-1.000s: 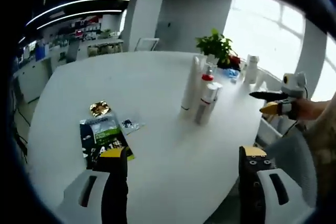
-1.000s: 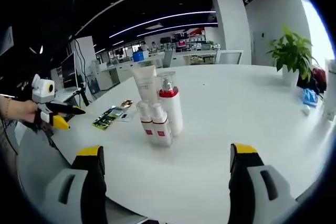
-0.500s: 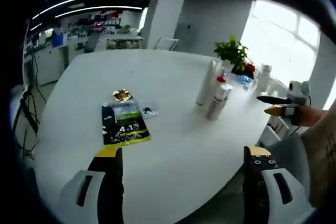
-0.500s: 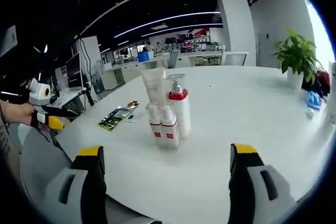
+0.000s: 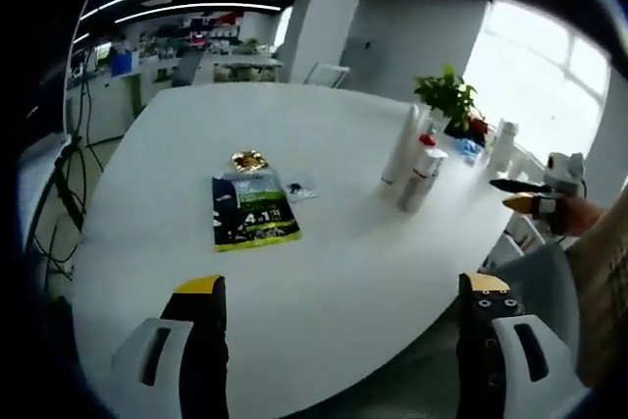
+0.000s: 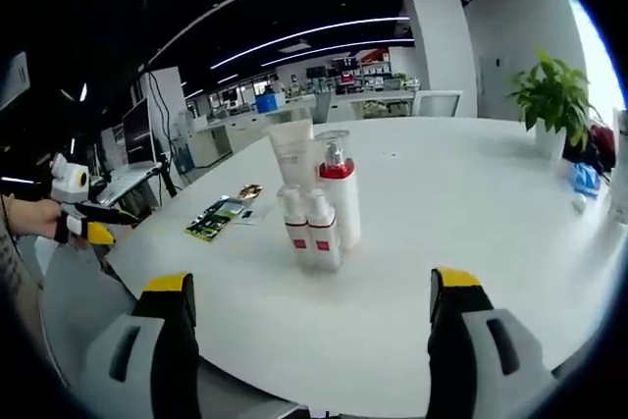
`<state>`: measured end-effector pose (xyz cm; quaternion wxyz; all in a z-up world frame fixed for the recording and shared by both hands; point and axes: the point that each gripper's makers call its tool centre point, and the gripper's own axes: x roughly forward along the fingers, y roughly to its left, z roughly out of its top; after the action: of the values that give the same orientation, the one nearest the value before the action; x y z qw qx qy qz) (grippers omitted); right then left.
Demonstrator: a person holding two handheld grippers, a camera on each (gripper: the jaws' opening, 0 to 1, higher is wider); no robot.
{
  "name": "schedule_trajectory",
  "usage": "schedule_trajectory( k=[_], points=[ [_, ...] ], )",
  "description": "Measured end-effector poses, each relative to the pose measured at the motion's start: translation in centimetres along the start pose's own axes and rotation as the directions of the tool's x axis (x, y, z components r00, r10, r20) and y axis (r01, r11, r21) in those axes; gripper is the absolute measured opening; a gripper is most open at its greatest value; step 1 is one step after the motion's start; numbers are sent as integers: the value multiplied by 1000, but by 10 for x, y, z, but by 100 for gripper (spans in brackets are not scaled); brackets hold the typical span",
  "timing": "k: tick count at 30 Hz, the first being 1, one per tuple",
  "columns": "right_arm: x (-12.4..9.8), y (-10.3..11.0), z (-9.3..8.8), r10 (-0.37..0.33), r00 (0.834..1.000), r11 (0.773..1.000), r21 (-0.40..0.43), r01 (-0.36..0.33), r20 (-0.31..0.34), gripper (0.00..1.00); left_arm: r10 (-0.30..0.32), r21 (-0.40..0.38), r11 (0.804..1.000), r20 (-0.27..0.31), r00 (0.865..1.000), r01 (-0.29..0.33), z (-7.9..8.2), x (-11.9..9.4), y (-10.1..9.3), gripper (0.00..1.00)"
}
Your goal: Arrange the skincare products in the storage area until every visible bottle or jar stands upright without overlapping.
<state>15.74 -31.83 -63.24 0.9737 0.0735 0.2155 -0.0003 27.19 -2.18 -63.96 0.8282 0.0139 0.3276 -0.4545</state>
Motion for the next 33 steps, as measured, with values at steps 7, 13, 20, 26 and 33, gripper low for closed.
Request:
schedule_trajectory(
  k=[7, 13, 20, 26, 33],
  points=[
    [-3, 0, 2, -8, 1000, 1000, 0, 8, -13, 100, -1, -11, 1000, -33, 999, 0, -4, 9, 10, 96],
    [-5, 5, 1, -3, 999, 1000, -7, 2, -32, 100, 2, -24, 1000, -67, 998, -4, -3, 20, 28, 92],
    [-2, 8, -9, -13, 999, 1000, 18, 14, -47, 100, 5, -38, 999, -92, 996, -8, 0, 32, 46, 88],
    [0, 5, -21, -30, 997, 999, 39, 33, -70, 100, 2, -42, 999, -124, 992, -7, 4, 48, 59, 85],
    [6, 4, -23, -40, 996, 998, 49, 44, -86, 100, 13, -45, 999, -136, 991, -19, 17, 68, 78, 82]
  ],
)
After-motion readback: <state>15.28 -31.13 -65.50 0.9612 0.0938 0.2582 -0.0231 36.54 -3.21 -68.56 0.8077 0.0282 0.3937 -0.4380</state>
